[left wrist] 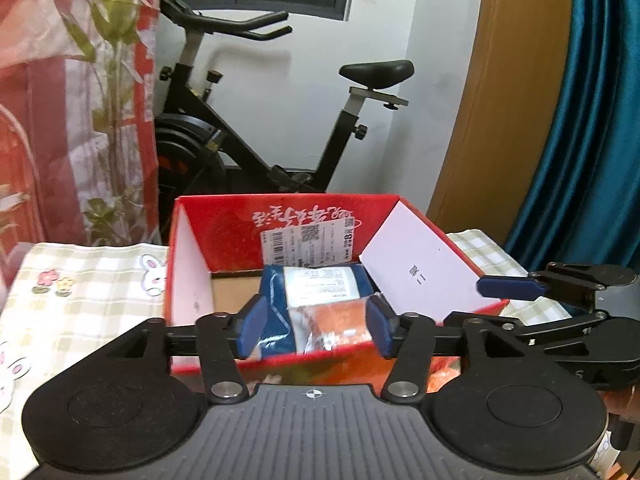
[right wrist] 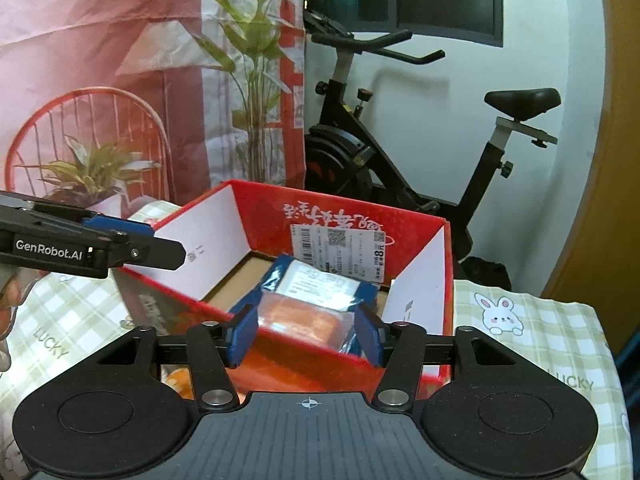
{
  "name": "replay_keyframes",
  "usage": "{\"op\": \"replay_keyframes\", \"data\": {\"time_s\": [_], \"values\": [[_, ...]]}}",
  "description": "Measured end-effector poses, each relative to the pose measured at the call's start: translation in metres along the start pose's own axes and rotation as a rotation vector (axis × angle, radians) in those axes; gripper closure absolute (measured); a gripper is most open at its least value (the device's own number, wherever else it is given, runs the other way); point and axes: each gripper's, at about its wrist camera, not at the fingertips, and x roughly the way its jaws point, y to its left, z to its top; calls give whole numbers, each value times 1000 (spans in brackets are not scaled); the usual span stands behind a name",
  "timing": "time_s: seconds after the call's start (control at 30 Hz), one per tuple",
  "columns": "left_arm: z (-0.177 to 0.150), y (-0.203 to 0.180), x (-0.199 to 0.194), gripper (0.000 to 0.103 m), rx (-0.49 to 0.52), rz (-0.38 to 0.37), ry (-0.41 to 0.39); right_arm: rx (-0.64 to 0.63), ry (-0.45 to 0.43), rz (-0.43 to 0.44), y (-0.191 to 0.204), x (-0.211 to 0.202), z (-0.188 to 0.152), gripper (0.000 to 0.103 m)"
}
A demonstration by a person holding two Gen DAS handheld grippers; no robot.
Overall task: Organize soft objects
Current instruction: 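Carry the bread loaf with the left tool into the red box and release, then lower the left tool onto the orange floral oven mitt and grasp it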
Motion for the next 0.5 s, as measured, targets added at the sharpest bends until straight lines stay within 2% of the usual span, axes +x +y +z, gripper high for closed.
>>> {"op": "replay_keyframes", "data": {"time_s": [0.07, 0.1, 0.13, 0.17, 0.2, 0.23, 0.5], "values": [[-5, -2, -11, 32, 2, 22, -18, 6, -20, -1, 3, -8, -4, 31], [-7, -3, -16, 24, 5, 35, -27, 10, -33, -1, 4, -13, -6, 27], [-10, -4, -22, 14, 11, 54, -36, 16, -44, 0, 6, -17, -8, 17], [-12, -4, -27, 9, 16, 78, -40, 22, -54, -4, 7, -21, -10, 7], [-14, -5, -32, 2, 18, 97, -46, 27, -63, -10, 9, -24, -11, 4], [-15, -5, -37, 0, 17, 113, -56, 33, -76, -16, 10, -28, -13, 0], [-25, -6, -56, 0, 22, 198, -43, 76, -133, -48, 15, -47, -27, 0]]}}
